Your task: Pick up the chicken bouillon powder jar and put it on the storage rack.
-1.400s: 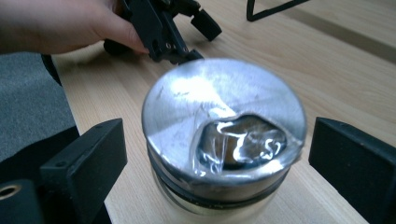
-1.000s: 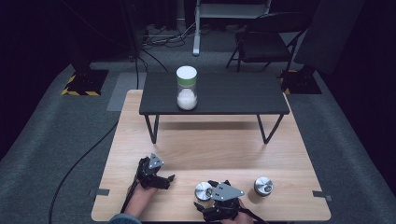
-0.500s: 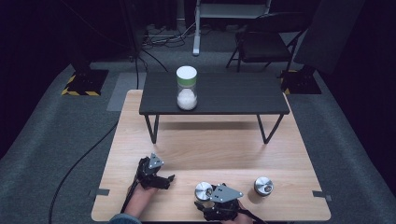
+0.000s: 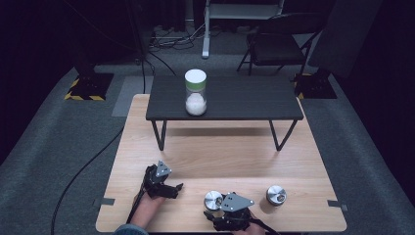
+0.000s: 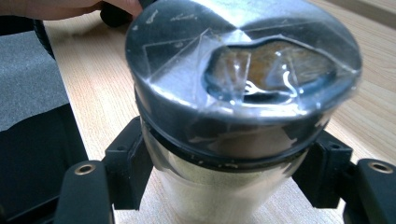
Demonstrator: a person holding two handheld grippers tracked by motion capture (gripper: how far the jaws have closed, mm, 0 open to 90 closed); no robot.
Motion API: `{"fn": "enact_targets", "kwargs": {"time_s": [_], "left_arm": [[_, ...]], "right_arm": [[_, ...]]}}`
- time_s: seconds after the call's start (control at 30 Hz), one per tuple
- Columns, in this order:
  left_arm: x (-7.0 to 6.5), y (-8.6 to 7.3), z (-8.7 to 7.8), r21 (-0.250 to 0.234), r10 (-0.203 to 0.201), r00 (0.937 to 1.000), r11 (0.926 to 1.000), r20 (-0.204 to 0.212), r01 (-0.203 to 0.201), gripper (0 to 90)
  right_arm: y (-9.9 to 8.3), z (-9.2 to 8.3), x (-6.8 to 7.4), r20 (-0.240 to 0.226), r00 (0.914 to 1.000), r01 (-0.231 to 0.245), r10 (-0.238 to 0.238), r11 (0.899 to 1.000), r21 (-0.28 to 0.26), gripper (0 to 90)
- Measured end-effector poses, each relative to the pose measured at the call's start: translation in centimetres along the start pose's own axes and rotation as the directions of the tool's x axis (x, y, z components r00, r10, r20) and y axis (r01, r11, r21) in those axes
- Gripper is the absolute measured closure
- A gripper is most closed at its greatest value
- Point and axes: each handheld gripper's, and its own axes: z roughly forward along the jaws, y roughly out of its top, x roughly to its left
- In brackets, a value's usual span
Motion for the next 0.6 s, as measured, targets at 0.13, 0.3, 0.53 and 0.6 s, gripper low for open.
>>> {"fn": "enact_targets", "kwargs": {"time_s": [0.13,0.3,0.53,0.6], "left_arm": [[0.0,0.0,0.0,0.0,0.0,1.0,1.0,0.0,0.0,3.2],[0.0,0.0,0.0,0.0,0.0,1.0,1.0,0.0,0.0,3.2],[0.0,0.0,0.0,0.001,-0.002,1.0,1.0,0.0,0.002,3.1],[0.0,0.0,0.0,0.0,-0.005,1.0,1.0,0.0,0.005,3.1]], "right_arm": [[0.3,0.0,-0.2,-0.007,1.0,-0.002,0.002,1.0,0.008,30.0],[0.7,-0.2,-0.5,-0.012,0.9999,-0.01,0.01,1.0,0.013,30.1],[1.4,-0.9,-0.7,-0.004,1.0,-0.007,0.007,1.0,0.005,30.0],[1.9,-1.2,-0.7,0.004,1.0,0.007,-0.007,1.0,0.008,30.1]]}}
